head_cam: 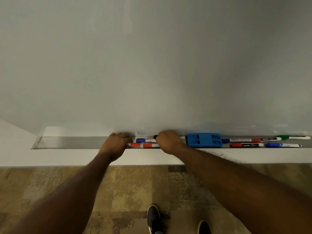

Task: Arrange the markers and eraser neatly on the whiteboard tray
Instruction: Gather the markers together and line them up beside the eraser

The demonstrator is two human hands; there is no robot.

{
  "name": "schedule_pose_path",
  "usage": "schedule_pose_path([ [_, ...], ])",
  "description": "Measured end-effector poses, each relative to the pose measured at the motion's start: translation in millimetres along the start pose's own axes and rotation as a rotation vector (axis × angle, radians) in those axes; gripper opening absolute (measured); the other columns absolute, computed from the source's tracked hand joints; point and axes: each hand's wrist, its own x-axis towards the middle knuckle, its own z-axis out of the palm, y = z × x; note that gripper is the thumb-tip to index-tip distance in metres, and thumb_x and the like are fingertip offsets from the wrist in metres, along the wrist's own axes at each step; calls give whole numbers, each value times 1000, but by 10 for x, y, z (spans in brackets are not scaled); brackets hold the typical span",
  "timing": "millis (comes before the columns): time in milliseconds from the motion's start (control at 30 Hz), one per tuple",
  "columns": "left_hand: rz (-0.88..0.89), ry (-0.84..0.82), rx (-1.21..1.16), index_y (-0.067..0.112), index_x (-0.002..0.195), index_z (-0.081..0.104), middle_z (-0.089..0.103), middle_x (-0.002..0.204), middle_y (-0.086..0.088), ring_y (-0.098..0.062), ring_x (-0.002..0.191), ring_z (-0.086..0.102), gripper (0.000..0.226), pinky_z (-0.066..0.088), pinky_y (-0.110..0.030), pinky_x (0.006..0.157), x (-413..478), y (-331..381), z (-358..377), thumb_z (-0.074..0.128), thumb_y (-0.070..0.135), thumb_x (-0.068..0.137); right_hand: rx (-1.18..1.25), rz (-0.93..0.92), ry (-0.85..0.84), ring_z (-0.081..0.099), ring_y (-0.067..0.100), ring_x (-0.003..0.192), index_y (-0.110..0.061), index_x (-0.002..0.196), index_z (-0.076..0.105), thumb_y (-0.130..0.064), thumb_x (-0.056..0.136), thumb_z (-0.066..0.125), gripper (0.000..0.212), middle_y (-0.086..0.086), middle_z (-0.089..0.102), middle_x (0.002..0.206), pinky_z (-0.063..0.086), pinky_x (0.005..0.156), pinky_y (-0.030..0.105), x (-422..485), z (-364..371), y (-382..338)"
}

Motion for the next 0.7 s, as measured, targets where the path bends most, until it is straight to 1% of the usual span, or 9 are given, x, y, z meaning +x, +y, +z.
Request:
schedule_pose_path([
  [67, 7, 20, 1, 27, 119, 65, 62, 123, 5, -18, 111, 58, 26, 38, -33, 93, -17, 6, -5, 56, 25, 95, -8, 1, -2, 67, 29, 88, -4, 104, 65, -10, 86, 66, 19, 14, 68, 103, 51, 71, 35, 6, -11, 17],
  [167, 13, 26, 1, 27, 119, 65, 62, 120, 5, -18, 109, 58, 26, 40, -34, 93, -36, 21, -2, 56, 27, 95, 24, 13, 22, 67, 30, 87, -4, 105, 64, -16, 84, 70, 25, 14, 67, 103, 52, 72, 36, -2, -22, 35],
  [300, 7, 40, -7, 26, 118, 65, 63, 118, 5, -19, 107, 59, 25, 41, -35, 92, -40, 47, -5, 57, 27, 94, 74, 28, 41, 66, 27, 82, -5, 104, 66, -23, 79, 74, 32, 12, 68, 100, 53, 69, 34, -43, -19, 50],
  [467, 18, 63, -49, 24, 120, 63, 62, 118, 3, -20, 105, 60, 26, 42, -35, 90, -27, 99, -31, 56, 28, 95, 143, 53, 87, 66, 28, 84, -6, 106, 67, -21, 78, 70, 32, 13, 69, 103, 52, 70, 33, -143, -2, 130],
  [533, 16, 73, -67, 22, 121, 62, 61, 117, 2, -22, 102, 61, 26, 43, -35, 88, -18, 140, -50, 56, 25, 95, 186, 56, 123, 66, 29, 84, -7, 106, 66, -20, 78, 68, 31, 13, 69, 103, 52, 70, 33, -197, -10, 156],
  [600, 17, 102, -101, 20, 118, 63, 61, 113, 0, -25, 96, 62, 25, 44, -35, 83, -4, 181, -80, 59, 18, 93, 236, 70, 167, 64, 28, 81, -9, 102, 66, -19, 77, 67, 26, 12, 69, 98, 53, 67, 34, -245, -22, 177],
  [700, 32, 142, -169, 19, 115, 63, 62, 111, -2, -27, 93, 62, 27, 47, -36, 77, 14, 270, -121, 62, 12, 89, 305, 106, 225, 62, 26, 81, -11, 101, 67, -20, 78, 65, 25, 8, 66, 95, 54, 66, 38, -362, -32, 217],
])
